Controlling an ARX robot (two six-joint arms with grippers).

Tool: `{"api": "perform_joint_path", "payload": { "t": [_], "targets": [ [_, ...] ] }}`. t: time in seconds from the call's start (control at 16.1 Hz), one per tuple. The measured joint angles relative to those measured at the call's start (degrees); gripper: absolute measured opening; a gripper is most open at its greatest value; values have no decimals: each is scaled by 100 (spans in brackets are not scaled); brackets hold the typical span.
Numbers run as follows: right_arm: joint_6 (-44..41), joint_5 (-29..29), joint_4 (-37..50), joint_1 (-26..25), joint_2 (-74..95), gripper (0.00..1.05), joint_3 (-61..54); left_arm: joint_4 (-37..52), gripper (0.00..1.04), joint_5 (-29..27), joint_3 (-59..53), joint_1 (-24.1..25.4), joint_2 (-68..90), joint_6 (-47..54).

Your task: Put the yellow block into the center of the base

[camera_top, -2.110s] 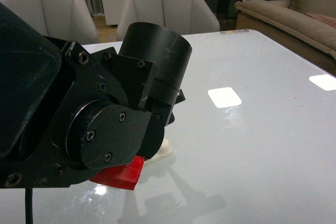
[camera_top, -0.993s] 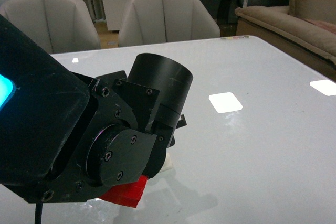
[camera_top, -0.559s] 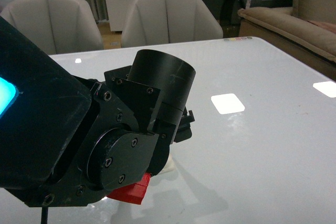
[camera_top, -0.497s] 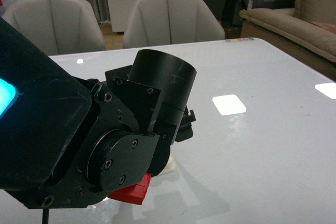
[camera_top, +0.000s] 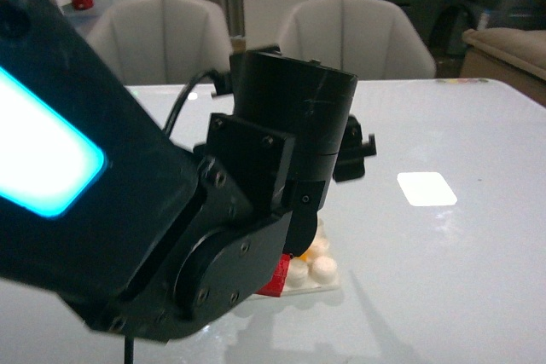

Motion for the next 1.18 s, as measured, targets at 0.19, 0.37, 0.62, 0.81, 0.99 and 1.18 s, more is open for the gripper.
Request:
{"api": "perform_joint_path", "payload": {
  "t": [0.19,0.37,0.62,0.81,0.99,1.18],
  "targets": [
    [0,7,0,0,0,98,0,2616,58,409,-2184,903,-1069,1606],
    [0,2,0,0,0,98,0,2916,16,1401,-4011,1919,-2872,2059],
    [0,2,0,0,0,98,0,2142,2,2031,-5042,2592,-4531,2109],
    [0,4,0,0,0,98,0,1633,2,2391,-5495,2881,-5668,2111],
    [0,4,0,0,0,98,0,999,2,2634,-5840,3143,-6575,2111],
    [0,4,0,0,0,98,0,240,2,3152,-6035,3563,-7554,2114]
  ]
}}
